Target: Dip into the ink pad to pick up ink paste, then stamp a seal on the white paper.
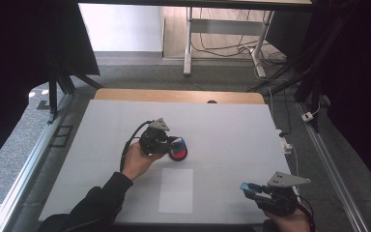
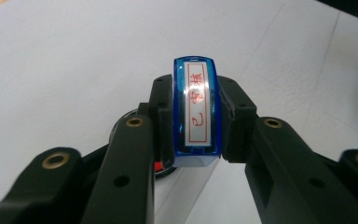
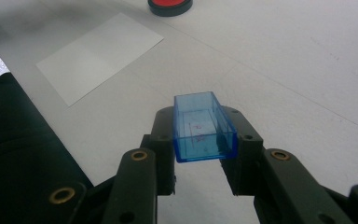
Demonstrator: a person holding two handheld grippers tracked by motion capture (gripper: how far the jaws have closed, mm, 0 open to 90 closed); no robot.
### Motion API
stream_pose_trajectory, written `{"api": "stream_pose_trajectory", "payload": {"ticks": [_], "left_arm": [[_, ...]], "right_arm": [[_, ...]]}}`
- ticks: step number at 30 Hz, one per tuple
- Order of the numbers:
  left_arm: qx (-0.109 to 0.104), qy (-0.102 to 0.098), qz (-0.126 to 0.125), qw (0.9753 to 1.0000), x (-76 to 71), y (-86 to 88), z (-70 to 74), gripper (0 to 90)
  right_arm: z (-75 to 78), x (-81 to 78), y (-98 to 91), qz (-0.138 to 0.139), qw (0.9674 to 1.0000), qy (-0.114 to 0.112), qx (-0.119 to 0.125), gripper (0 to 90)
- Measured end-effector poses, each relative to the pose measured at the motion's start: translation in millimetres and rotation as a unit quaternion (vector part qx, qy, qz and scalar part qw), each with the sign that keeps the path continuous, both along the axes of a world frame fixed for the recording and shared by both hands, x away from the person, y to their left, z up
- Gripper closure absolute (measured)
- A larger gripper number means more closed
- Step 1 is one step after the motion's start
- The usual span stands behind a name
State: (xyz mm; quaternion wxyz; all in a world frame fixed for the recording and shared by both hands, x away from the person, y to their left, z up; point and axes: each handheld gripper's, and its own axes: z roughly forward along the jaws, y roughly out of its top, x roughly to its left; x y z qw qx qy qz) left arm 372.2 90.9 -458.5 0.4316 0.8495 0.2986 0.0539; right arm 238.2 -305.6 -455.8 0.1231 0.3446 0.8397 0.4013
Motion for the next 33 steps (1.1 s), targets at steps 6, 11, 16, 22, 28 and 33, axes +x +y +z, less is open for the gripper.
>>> {"api": "stream_pose_trajectory", "payload": {"ticks": [6,11,16,22,28,33], "left_arm": [[-0.003,-0.002,-0.006,1.0000,-4.4,2.0,1.6,69.9],[-0.006,-0.007,-0.016,0.9998,-9.1,3.5,3.7,69.9],[-0.008,-0.006,-0.021,0.9997,-15.7,4.1,7.9,69.9],[-0.010,0.010,-0.022,0.9996,-24.4,5.1,12.9,69.9],[-0.013,0.017,-0.024,0.9995,-33.5,6.6,14.3,69.9],[-0.010,0.016,-0.029,0.9994,-41.4,6.7,15.4,69.9]], "right_arm": [[-0.1,-0.2,-0.7,0.001,1.0000,0.000,0.002,67.9],[0.1,0.1,0.1,0.000,1.0000,0.000,0.000,67.9],[0.1,-0.1,0.1,0.001,1.0000,0.000,0.000,67.9],[0.1,-0.1,0.2,0.001,1.0000,-0.001,0.000,67.9],[0.2,-0.1,0.1,0.002,1.0000,-0.001,0.001,67.9],[0.2,-0.2,0.2,0.001,1.0000,-0.001,0.000,67.9]]}}
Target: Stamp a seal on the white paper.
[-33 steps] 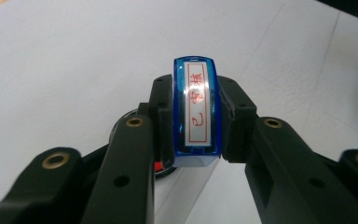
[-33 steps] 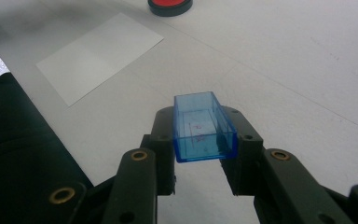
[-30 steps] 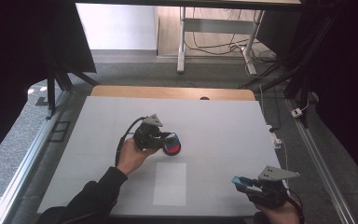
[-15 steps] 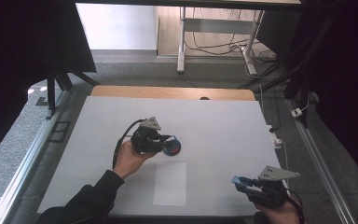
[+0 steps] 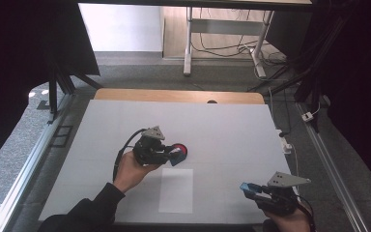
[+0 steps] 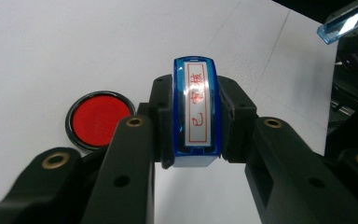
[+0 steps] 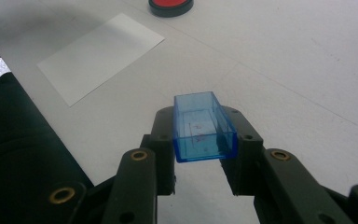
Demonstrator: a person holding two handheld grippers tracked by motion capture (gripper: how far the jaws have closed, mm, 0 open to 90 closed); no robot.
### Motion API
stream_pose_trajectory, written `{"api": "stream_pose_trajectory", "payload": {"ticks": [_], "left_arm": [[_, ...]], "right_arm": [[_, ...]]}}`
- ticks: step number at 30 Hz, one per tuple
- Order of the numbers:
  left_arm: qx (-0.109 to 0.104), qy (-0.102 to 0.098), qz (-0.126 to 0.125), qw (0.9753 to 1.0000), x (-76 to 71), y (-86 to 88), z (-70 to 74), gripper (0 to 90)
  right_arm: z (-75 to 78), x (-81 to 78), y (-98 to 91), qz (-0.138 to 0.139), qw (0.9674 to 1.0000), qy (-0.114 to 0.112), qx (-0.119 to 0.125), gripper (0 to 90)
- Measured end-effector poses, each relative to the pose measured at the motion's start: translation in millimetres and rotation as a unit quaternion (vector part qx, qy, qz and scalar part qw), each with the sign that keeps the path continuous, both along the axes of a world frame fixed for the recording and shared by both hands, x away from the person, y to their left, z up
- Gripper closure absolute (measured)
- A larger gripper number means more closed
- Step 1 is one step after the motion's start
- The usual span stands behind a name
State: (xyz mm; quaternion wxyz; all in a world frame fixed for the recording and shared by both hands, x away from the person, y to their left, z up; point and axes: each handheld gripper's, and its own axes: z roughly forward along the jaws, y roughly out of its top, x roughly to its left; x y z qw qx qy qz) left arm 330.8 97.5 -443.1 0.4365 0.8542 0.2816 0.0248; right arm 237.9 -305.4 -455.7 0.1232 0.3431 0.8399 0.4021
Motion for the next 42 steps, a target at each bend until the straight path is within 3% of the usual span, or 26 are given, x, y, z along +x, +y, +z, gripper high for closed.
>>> {"api": "stream_pose_trajectory", "payload": {"ticks": [22,42], "left_arm": [[0.019,-0.008,-0.010,0.9997,-32.0,-3.9,-4.6,69.9],[0.058,0.017,-0.017,0.9980,-36.9,-16.7,-40.2,69.9]], "right_arm": [[-0.1,0.3,0.2,0.000,1.0000,0.001,0.000,67.9],[0.0,0.2,0.1,0.002,1.0000,0.002,0.002,67.9]]}}
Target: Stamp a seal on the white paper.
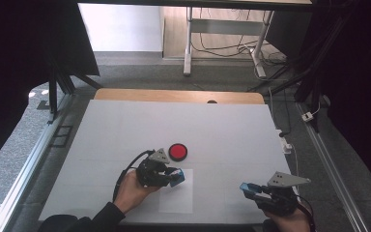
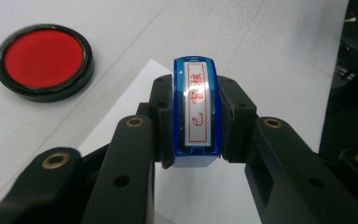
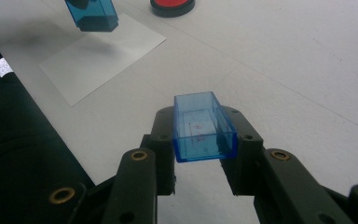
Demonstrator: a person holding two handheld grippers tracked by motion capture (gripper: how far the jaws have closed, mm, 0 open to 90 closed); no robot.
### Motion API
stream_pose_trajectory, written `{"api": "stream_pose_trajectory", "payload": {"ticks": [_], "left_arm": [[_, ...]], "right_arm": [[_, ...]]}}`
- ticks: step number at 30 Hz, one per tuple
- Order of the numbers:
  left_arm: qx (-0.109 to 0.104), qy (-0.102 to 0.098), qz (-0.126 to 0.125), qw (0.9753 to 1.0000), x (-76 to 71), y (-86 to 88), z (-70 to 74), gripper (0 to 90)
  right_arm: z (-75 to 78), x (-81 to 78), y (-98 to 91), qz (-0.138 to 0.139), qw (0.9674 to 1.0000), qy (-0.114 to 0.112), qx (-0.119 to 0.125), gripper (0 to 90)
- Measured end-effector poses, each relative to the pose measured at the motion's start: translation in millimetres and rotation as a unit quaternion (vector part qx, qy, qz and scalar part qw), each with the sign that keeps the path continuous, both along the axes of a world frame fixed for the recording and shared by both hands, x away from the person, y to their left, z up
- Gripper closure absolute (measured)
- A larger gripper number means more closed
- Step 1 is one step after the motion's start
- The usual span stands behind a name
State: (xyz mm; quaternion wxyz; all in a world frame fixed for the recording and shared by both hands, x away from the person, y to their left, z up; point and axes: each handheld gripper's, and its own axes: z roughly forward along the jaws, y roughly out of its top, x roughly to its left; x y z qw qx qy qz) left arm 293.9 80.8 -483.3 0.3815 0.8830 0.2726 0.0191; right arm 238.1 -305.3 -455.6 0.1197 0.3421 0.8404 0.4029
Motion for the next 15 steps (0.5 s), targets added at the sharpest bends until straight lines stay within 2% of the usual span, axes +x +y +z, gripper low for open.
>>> {"api": "stream_pose_trajectory", "payload": {"ticks": [15], "left_arm": [[0.022,0.012,0.001,0.9997,1.8,-6.5,-16.2,69.9]], "right_arm": [[-0.1,0.2,0.0,0.000,1.0000,0.001,0.000,67.9]]}}
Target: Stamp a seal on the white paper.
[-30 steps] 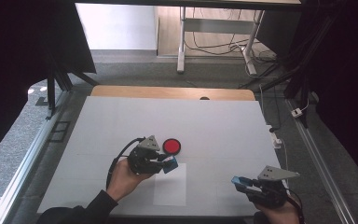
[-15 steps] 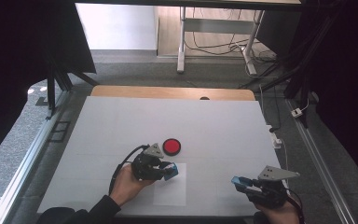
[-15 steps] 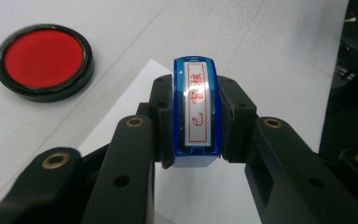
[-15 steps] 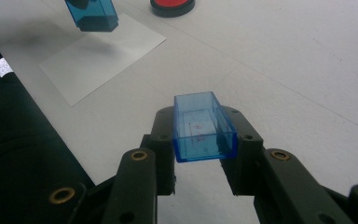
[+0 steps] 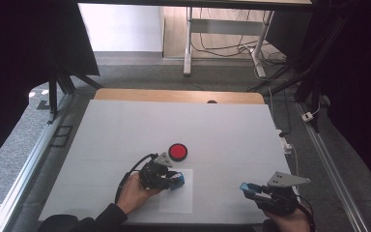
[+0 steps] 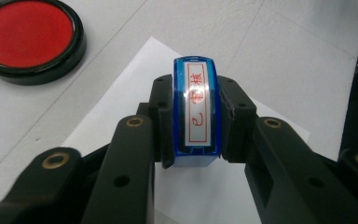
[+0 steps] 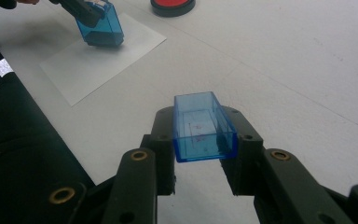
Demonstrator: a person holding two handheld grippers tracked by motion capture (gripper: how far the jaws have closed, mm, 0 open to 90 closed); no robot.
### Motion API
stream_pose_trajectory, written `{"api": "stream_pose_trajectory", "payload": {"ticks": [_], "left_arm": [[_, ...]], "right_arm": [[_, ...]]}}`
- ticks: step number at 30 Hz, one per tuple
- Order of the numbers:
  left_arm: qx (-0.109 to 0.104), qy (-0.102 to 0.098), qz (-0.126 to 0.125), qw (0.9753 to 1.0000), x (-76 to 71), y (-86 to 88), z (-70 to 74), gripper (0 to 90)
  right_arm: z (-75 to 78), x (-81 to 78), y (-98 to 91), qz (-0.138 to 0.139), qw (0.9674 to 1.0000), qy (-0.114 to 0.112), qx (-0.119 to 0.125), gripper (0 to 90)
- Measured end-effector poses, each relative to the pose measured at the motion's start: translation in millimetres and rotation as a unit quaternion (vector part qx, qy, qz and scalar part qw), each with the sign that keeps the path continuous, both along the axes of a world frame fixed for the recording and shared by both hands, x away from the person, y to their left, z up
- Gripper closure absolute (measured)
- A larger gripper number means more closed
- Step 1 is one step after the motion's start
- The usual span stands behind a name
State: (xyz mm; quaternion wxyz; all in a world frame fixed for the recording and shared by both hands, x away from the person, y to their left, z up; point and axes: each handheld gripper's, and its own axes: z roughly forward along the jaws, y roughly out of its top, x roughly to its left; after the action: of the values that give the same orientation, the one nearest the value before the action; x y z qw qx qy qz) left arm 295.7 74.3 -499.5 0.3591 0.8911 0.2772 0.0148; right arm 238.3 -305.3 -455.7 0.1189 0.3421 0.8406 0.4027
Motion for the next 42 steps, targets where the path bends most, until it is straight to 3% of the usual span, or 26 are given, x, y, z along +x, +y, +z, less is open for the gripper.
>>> {"api": "stream_pose_trajectory", "payload": {"ticks": [10,16,26,34,39,42], "left_arm": [[-0.001,0.010,0.005,0.9999,0.8,0.3,-4.4,70.1],[0.022,-0.021,0.003,0.9995,-7.6,-5.8,-3.3,70.3],[0.051,-0.052,0.009,0.9973,-17.4,-13.8,-2.1,70.4],[0.021,-0.025,0.013,0.9994,-10.4,-7.0,-5.0,70.4],[-0.018,0.014,0.020,0.9995,-0.8,2.3,-9.1,70.4],[-0.026,0.023,0.020,0.9992,1.8,4.4,-10.0,70.4]], "right_arm": [[0.0,0.0,0.0,0.000,1.0000,0.001,0.000,67.9],[0.2,0.0,0.3,0.001,1.0000,0.000,-0.003,67.9],[-0.1,0.4,0.7,0.003,1.0000,0.001,-0.003,67.9],[0.1,0.4,0.9,0.003,1.0000,0.001,-0.005,67.9],[-0.1,0.3,1.3,0.003,1.0000,0.002,-0.003,67.9],[-0.1,0.3,1.3,0.003,1.0000,0.002,-0.003,67.9]]}}
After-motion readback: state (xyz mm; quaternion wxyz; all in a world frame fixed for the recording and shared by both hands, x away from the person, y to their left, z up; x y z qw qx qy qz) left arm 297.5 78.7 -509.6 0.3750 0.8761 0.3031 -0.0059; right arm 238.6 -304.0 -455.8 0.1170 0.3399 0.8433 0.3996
